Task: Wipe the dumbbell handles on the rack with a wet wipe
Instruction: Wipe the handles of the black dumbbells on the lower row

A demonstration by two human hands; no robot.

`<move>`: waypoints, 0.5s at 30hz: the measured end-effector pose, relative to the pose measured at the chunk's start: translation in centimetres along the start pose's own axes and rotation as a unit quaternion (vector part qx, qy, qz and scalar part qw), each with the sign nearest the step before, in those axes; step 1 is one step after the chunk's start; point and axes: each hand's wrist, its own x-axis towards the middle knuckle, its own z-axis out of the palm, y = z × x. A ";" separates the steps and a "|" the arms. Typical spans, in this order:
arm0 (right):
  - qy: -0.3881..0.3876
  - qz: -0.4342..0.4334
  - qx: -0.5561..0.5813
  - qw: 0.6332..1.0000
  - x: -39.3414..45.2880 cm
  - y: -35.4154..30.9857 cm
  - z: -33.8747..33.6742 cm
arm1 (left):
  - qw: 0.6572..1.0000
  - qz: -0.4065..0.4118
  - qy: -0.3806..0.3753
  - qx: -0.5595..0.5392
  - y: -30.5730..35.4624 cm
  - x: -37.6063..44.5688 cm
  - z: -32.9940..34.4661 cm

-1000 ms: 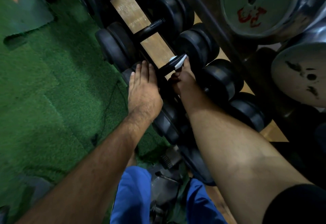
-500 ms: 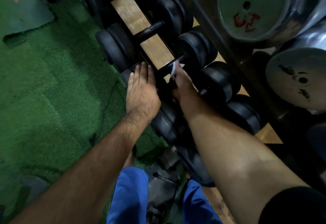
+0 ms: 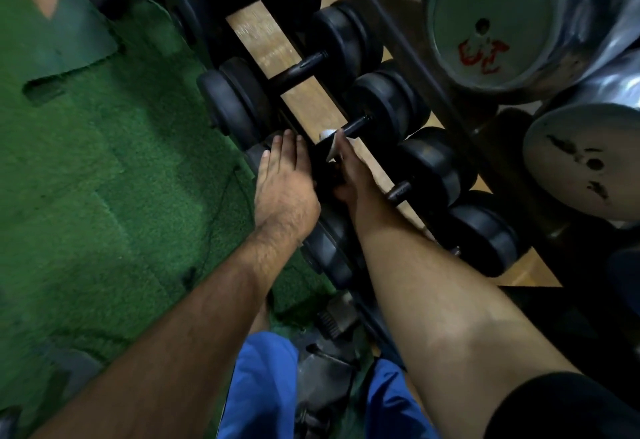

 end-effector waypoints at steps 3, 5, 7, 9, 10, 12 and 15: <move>-0.058 0.027 -0.051 0.997 -0.3 -0.4 -0.5 | 1.000 0.001 0.000 0.000 0.0 0.0 0.0; -0.092 0.039 -0.118 0.988 -0.6 -0.9 -0.9 | 1.000 -0.004 0.001 -0.005 0.2 0.0 -0.1; -0.056 0.021 -0.179 0.982 -0.9 -1.3 -0.8 | 1.000 -0.006 -0.002 -0.010 0.4 -0.1 -0.2; 0.018 -0.034 -0.243 0.969 -1.0 -1.4 -0.3 | 1.000 -0.003 -0.001 -0.007 0.3 -0.1 -0.2; 0.064 -0.082 -0.277 0.955 -0.8 -1.4 -0.3 | 1.000 -0.001 -0.001 -0.003 0.2 -0.1 -0.3; 0.167 -0.195 -0.360 0.897 -0.9 -1.7 -0.5 | 1.000 0.002 -0.006 0.003 0.1 -0.1 -0.4; 0.242 -0.348 -0.468 0.775 -2.8 -2.6 -0.2 | 1.000 0.003 -0.013 0.009 0.2 -0.1 -0.6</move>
